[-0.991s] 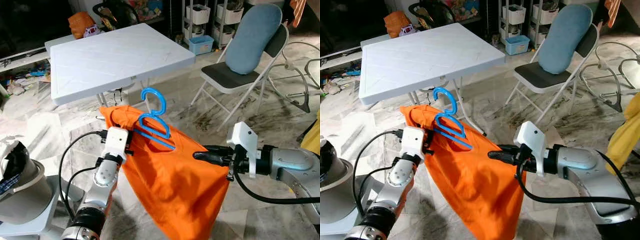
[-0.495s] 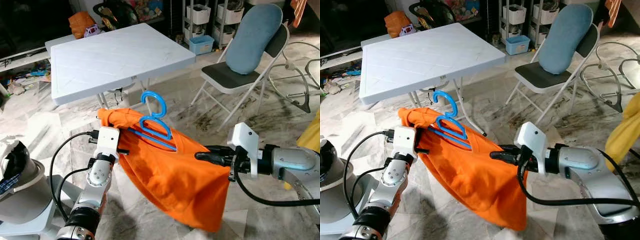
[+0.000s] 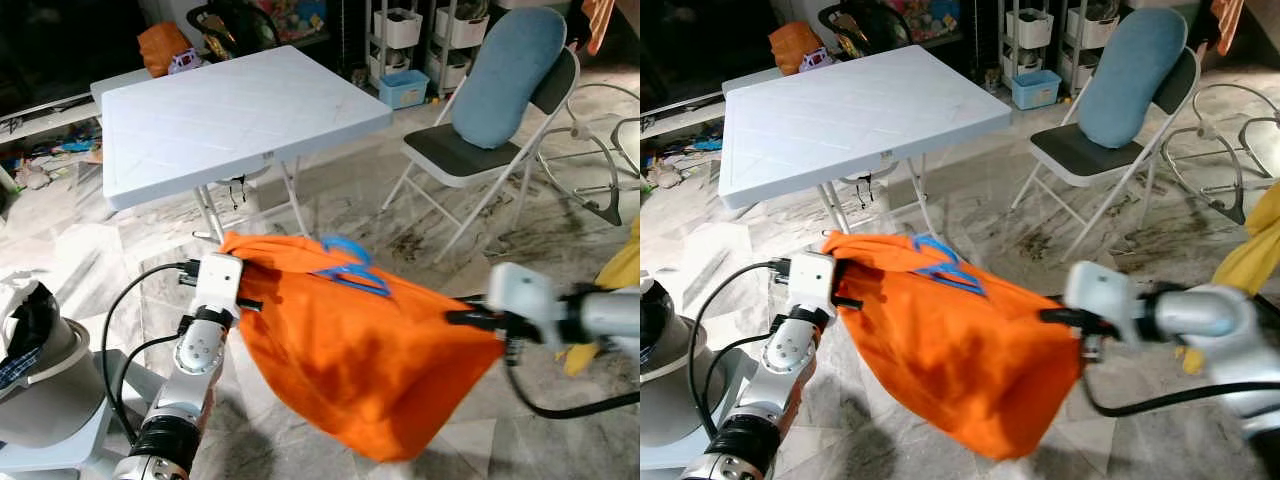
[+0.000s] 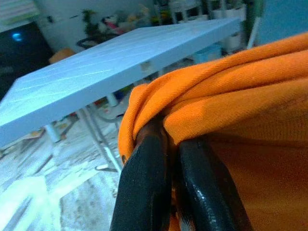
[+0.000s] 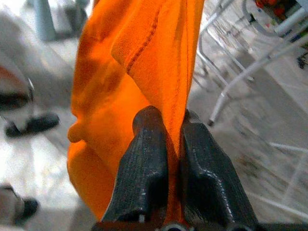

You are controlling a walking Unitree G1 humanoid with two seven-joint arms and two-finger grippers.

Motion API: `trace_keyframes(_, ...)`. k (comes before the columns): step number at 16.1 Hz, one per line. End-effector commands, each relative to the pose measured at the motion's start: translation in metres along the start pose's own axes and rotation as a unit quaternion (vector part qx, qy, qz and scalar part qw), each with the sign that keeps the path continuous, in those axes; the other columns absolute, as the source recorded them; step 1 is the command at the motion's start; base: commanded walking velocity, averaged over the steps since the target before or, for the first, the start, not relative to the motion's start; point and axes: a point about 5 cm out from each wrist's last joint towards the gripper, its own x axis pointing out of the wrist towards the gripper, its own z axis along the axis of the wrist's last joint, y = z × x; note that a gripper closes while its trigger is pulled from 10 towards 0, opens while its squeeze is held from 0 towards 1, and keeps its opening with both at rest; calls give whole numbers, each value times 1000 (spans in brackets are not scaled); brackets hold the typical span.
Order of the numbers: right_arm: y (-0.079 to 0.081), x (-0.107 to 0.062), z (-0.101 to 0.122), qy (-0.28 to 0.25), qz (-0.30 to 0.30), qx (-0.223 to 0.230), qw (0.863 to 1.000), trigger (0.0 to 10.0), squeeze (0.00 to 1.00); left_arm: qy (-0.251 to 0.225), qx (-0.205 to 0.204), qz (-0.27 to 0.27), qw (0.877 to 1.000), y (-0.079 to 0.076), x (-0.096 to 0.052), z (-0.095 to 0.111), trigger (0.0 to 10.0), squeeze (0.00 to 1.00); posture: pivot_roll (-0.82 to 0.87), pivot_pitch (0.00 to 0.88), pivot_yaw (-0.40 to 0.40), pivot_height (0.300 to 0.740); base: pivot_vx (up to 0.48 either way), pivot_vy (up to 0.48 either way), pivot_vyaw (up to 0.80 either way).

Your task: Hang hanger

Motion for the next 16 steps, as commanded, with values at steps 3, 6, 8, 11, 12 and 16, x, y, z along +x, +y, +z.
trace_keyframes(3,-21,-30,-19,69,-31,-18,997,10000,0,5,-13,38,999,25,-2,1,0,0,-130,0,114,740,0,0,0)
trace_keyframes(6,-27,-49,-6,21,-9,-19,1000,10000,0,31,-40,24,998,26,-3,-5,0,0,-131,0,123,740,0,0,0)
trace_keyframes(8,-29,-68,6,-8,15,-30,999,10000,0,39,-48,12,998,29,-1,-6,0,0,-138,0,130,740,0,0,0)
trace_keyframes(11,-27,-91,12,-15,41,-51,998,10000,0,59,-84,-2,995,29,1,-8,0,0,-149,0,142,740,0,0,0)
trace_keyframes(12,-26,-93,15,-26,49,-49,997,10000,0,68,-107,-8,992,27,1,-11,0,0,-151,0,144,740,0,0,0)
trace_keyframes(16,-11,-70,0,24,69,-79,994,10000,0,75,-169,-93,978,8,2,-5,0,0,-156,0,148,740,0,0,0)
